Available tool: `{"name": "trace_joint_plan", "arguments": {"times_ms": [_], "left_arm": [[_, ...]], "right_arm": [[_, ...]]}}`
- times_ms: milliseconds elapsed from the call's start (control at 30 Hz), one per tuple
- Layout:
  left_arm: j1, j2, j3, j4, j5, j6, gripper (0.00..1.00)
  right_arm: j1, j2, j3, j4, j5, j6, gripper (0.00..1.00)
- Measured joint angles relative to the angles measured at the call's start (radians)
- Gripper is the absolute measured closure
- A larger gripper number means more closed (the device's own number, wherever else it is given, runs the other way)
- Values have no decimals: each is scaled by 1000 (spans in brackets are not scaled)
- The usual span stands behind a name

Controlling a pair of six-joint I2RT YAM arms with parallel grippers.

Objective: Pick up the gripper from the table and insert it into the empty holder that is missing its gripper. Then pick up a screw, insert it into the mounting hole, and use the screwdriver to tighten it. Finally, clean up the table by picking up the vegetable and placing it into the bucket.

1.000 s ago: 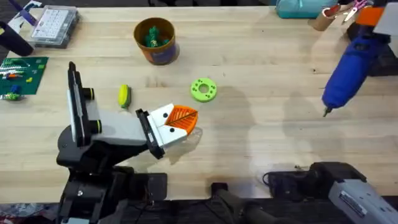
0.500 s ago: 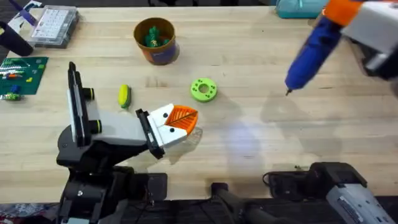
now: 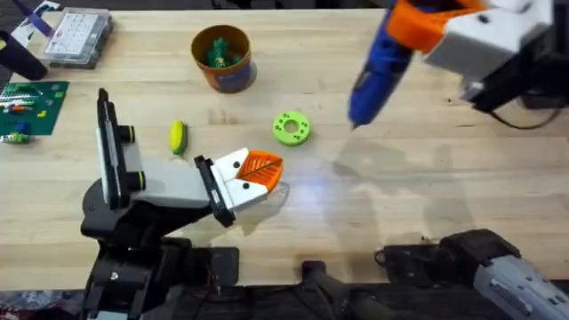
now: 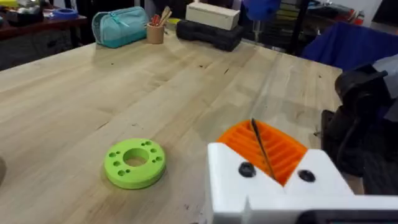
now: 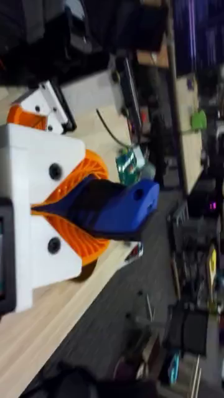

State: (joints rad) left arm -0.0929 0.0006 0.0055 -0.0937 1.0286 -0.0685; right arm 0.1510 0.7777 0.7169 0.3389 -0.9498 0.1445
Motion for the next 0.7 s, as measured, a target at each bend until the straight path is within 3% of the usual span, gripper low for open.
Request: {"name": "trace_joint_plan", "arguments": {"times_ms": [267, 700], "left_arm": [[0, 0, 0, 0, 0, 0, 985], [0, 0, 0, 0, 0, 0, 985]], "right_arm": [[209, 159, -1, 258, -20, 50, 976], [396, 281, -2, 567, -22, 65, 976]]}}
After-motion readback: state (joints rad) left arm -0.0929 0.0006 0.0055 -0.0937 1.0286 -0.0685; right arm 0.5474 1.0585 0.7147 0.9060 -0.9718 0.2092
